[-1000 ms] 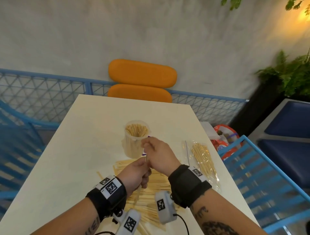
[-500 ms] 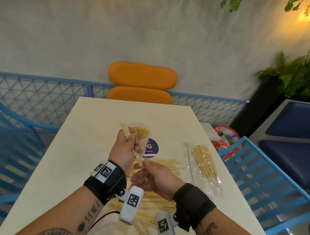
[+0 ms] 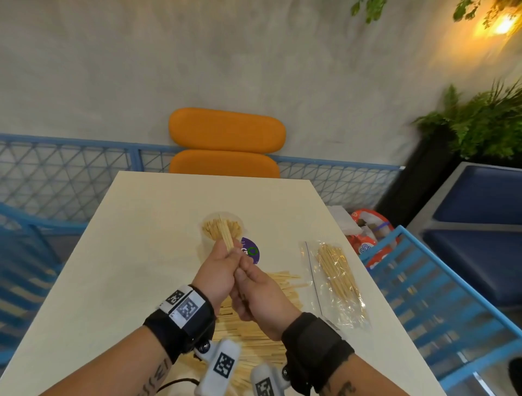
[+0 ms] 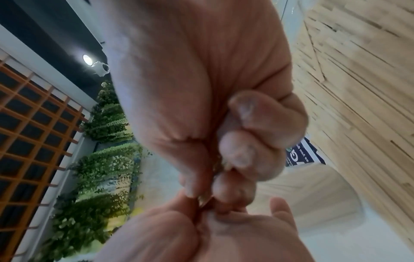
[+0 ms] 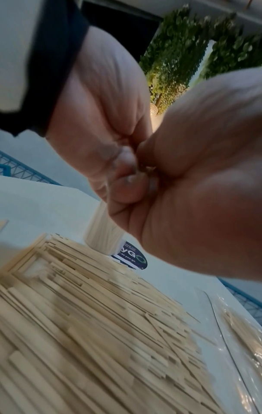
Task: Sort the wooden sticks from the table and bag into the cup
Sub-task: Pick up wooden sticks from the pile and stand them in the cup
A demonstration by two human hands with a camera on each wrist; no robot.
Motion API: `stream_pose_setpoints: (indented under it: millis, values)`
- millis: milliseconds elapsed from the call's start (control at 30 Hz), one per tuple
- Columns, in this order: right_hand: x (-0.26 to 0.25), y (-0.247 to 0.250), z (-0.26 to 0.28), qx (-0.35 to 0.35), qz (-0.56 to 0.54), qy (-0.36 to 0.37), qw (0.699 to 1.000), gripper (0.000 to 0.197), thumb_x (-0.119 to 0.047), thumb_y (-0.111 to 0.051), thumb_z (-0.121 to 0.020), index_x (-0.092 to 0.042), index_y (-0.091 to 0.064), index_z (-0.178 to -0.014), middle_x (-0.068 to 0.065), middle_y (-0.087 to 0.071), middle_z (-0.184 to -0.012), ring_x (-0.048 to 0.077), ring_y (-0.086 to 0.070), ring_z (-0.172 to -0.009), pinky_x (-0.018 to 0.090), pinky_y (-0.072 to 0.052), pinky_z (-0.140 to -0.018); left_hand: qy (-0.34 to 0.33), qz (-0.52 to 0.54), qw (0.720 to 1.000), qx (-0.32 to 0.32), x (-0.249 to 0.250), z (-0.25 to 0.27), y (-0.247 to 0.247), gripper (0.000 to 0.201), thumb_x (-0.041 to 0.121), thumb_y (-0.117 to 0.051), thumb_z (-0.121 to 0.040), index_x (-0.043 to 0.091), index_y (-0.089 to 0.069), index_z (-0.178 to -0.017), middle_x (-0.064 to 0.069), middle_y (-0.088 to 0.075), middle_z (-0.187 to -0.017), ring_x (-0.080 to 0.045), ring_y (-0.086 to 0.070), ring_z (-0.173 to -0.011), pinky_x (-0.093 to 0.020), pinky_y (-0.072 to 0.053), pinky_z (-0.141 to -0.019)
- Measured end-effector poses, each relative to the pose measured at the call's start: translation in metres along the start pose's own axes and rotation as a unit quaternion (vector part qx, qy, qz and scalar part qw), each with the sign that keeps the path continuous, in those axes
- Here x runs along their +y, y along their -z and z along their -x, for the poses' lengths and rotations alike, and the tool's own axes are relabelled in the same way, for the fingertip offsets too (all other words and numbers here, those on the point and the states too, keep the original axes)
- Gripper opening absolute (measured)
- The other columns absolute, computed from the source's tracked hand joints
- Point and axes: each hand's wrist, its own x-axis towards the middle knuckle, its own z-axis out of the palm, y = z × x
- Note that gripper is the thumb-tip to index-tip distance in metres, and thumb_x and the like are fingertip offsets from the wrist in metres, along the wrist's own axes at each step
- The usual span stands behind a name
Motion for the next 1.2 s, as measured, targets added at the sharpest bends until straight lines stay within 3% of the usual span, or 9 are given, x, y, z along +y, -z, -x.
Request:
stream_pose_setpoints:
  millis: [67, 133, 300, 467, 667, 800, 933, 1067, 1200]
  values:
    - [-0.001, 0.001, -0.001, 0.005, -0.022, -0.011, 1.0, 0.032, -0.032, -0.04, -0.108, -0.049, -0.047, -0.134, -0.004, -0.041, -0.067, 0.008, -0.032, -0.053, 0.023, -0.021, -0.05, -0.001, -0.032, 0.999, -0.005, -0.002, -0.004, 0.001, 0.009, 0.022, -0.042, -0.106, 0.023, -0.051, -0.108, 0.003, -0.067, -0.084, -0.018, -0.063, -0.074, -0.032, -0.05, -0.066]
    - [-0.003, 0.004, -0.001, 0.012, -0.019, -0.024, 0.999, 0.017, -0.034, -0.041, -0.107, -0.032, -0.056, -0.115, -0.004, -0.037, -0.067, 0.009, -0.028, -0.054, 0.024, -0.018, -0.051, -0.038, -0.055, 0.998, 0.009, -0.002, -0.009, 0.002, 0.01, 0.02, -0.041, -0.106, 0.028, -0.046, -0.108, 0.003, -0.069, -0.085, -0.022, -0.066, -0.084, -0.036, -0.05, -0.073]
    - [-0.006, 0.014, -0.003, 0.012, -0.002, -0.055, 0.998, 0.021, -0.029, -0.041, -0.108, -0.013, -0.052, -0.1, -0.003, -0.046, -0.065, 0.011, -0.033, -0.048, 0.023, -0.021, -0.046, -0.097, -0.026, 0.994, 0.038, 0.006, -0.02, -0.001, 0.066, 0.004, -0.038, -0.105, 0.05, -0.014, -0.145, -0.001, -0.066, -0.085, -0.015, -0.068, -0.074, -0.033, -0.052, -0.054]
    - [-0.018, 0.023, -0.024, 0.006, -0.02, -0.037, 0.999, 0.012, -0.021, -0.043, -0.106, -0.015, -0.048, -0.097, 0.0, -0.055, -0.075, 0.013, -0.04, -0.052, 0.024, -0.025, -0.046, -0.106, 0.017, 0.992, 0.06, 0.019, -0.034, -0.013, 0.041, 0.005, -0.033, -0.107, 0.04, -0.037, -0.127, -0.008, -0.061, -0.088, -0.02, -0.07, -0.071, -0.036, -0.053, -0.057]
    - [-0.027, 0.027, -0.041, 0.041, 0.093, 0.046, 0.994, 0.024, -0.026, -0.038, -0.108, -0.019, -0.053, -0.091, -0.006, -0.047, -0.071, 0.006, -0.039, -0.056, 0.019, -0.031, -0.051, -0.146, -0.007, 0.987, 0.065, 0.029, -0.046, -0.014, 0.037, 0.005, -0.031, -0.106, 0.037, -0.043, -0.12, -0.005, -0.066, -0.084, -0.026, -0.071, -0.089, -0.022, -0.05, -0.057]
    - [-0.021, 0.031, -0.051, 0.074, 0.215, 0.128, 0.965, 0.029, -0.024, -0.035, -0.109, -0.015, -0.054, -0.129, -0.016, -0.06, -0.095, -0.002, -0.062, -0.088, 0.02, -0.047, -0.075, -0.178, -0.06, 0.982, 0.027, 0.029, -0.05, -0.005, 0.051, 0.006, -0.034, -0.106, 0.049, -0.039, -0.133, -0.003, -0.069, -0.086, -0.021, -0.072, -0.092, -0.028, -0.052, -0.066]
    - [-0.017, 0.024, -0.047, 0.08, 0.256, 0.123, 0.955, 0.043, -0.027, -0.034, -0.109, -0.024, -0.035, -0.152, -0.012, -0.06, -0.123, 0.008, -0.058, -0.119, 0.01, -0.045, -0.089, -0.181, -0.081, 0.98, -0.02, 0.027, -0.052, 0.008, 0.049, 0.006, -0.034, -0.107, 0.05, -0.048, -0.122, 0.001, -0.071, -0.084, -0.024, -0.072, -0.097, -0.039, -0.053, -0.074]
    - [-0.013, 0.012, -0.042, 0.098, 0.271, 0.12, 0.95, 0.034, -0.026, -0.036, -0.109, -0.028, -0.043, -0.142, -0.012, -0.062, -0.106, -0.006, -0.06, -0.092, 0.014, -0.045, -0.076, -0.184, -0.111, 0.975, -0.056, 0.027, -0.047, 0.023, 0.05, 0.002, -0.04, -0.104, 0.047, -0.05, -0.123, -0.002, -0.074, -0.09, -0.013, -0.071, -0.092, -0.025, -0.055, -0.075]
    - [-0.005, 0.012, -0.041, 0.144, 0.215, 0.093, 0.961, 0.022, -0.022, -0.047, -0.105, -0.022, -0.056, -0.125, -0.005, -0.065, -0.101, 0.0, -0.061, -0.076, 0.022, -0.051, -0.067, -0.177, -0.059, 0.982, -0.031, 0.043, -0.057, 0.045, 0.047, -0.002, -0.04, -0.104, 0.039, -0.055, -0.121, -0.004, -0.07, -0.083, -0.023, -0.074, -0.092, -0.034, -0.06, -0.076]
